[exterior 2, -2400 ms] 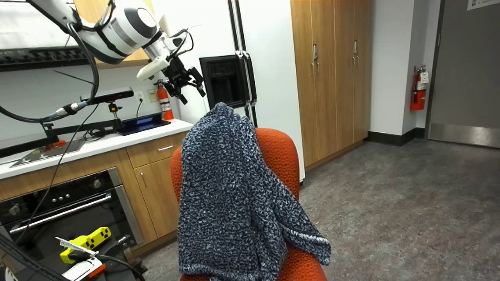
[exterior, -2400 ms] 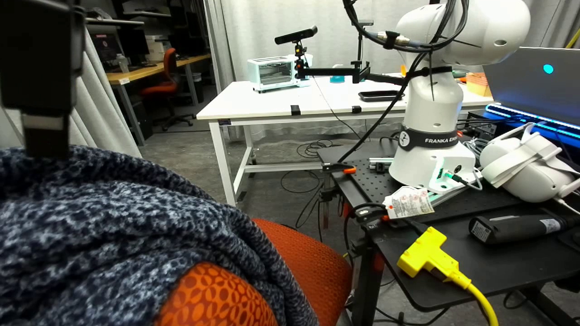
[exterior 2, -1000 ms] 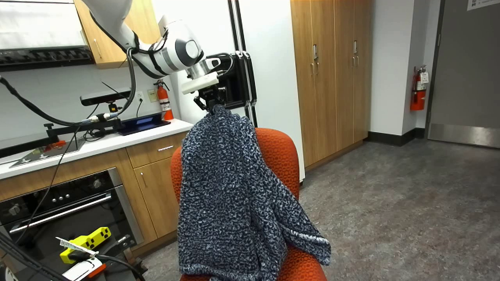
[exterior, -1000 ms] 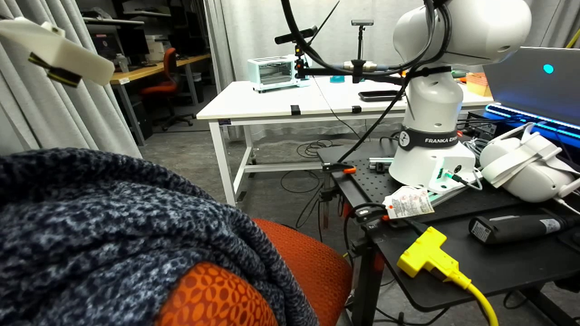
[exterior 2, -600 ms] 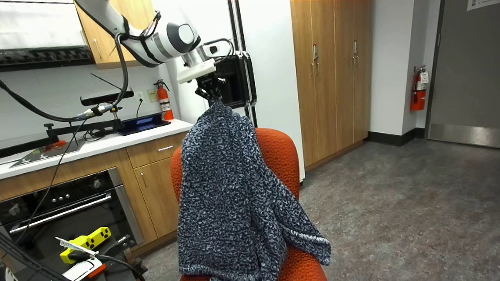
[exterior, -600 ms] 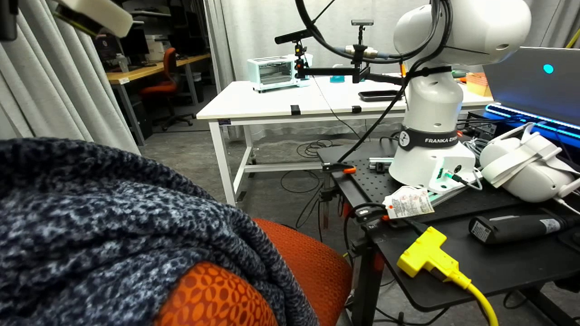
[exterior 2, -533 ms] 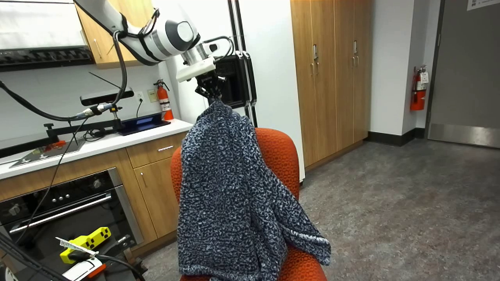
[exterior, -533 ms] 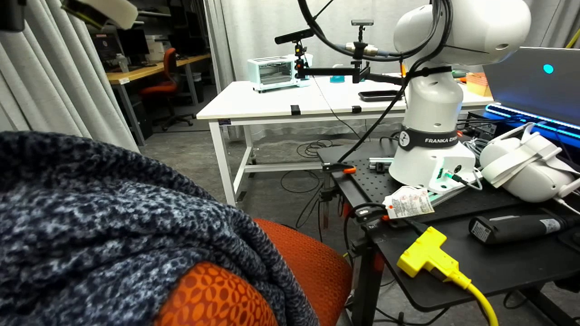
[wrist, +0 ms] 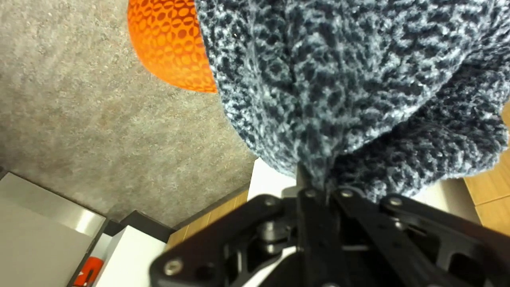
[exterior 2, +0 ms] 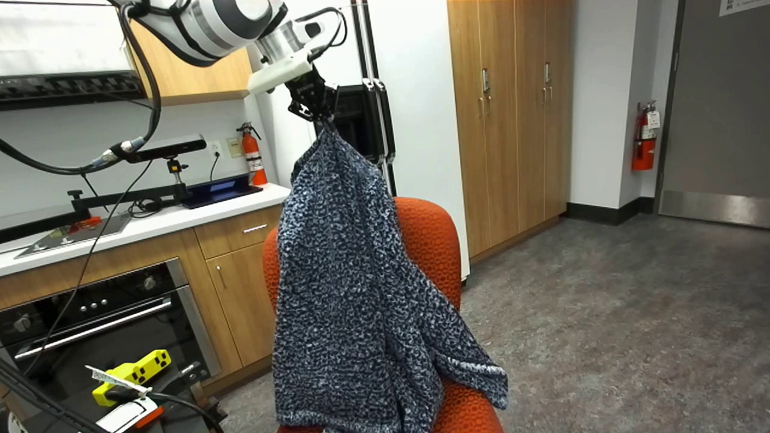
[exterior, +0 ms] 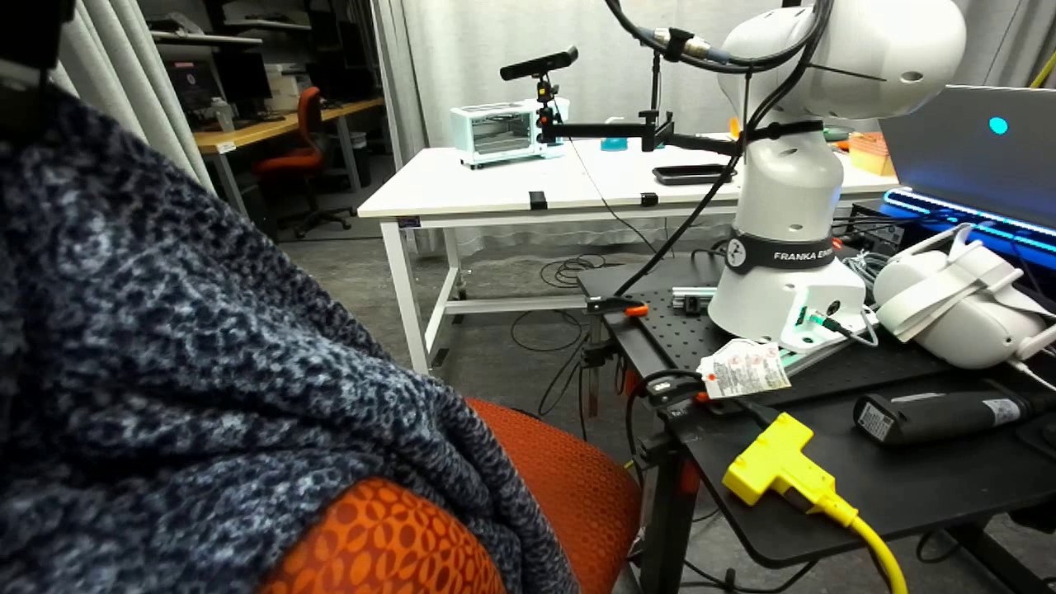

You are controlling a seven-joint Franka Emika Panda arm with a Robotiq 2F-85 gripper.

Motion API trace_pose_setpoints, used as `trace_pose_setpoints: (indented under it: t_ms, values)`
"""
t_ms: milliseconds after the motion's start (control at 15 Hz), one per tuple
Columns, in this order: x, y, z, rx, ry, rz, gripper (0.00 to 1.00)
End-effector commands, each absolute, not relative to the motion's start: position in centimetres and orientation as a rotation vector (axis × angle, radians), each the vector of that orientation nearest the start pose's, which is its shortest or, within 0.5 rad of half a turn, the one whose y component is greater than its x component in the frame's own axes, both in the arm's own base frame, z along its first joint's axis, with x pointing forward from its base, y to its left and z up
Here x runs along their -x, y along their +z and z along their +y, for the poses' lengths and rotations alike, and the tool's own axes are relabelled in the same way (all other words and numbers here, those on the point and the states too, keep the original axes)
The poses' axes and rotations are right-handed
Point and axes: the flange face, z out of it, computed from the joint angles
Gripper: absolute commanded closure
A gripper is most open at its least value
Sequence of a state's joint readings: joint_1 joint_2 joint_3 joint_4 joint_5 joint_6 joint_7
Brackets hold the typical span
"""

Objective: Put the fleece on the seat

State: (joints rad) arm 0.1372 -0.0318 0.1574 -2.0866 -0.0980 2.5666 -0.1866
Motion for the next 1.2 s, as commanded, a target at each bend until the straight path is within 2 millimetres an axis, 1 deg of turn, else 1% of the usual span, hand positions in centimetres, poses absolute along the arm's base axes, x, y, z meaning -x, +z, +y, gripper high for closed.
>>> trace_pose_setpoints:
  t_ms: [0,133,267,467,533,667,733,800,1000,1133]
  values:
    - [-50.9,53.3,13.8,2.958,-0.945,-0.716,0.99]
    - [-48.7,55.2,11.6,2.964,-0.994,-0.652,0.99]
    - [-46.4,56.7,9.3,2.973,-1.038,-0.589,0.99]
    - [-43.2,57.9,5.6,2.986,-1.073,-0.494,0.99]
    - [-42.2,57.9,4.4,2.992,-1.068,-0.465,0.99]
    - [-40.9,57.3,2.5,2.997,-1.021,-0.425,0.99]
    - [-40.5,56.9,1.8,2.996,-0.995,-0.408,0.99]
    - [-40.5,56.2,1.2,3.000,-0.946,-0.390,0.99]
    - [-40.6,54.8,0.4,3.013,-0.814,-0.379,0.99]
    - [-40.9,53.9,0.4,3.020,-0.711,-0.386,0.99]
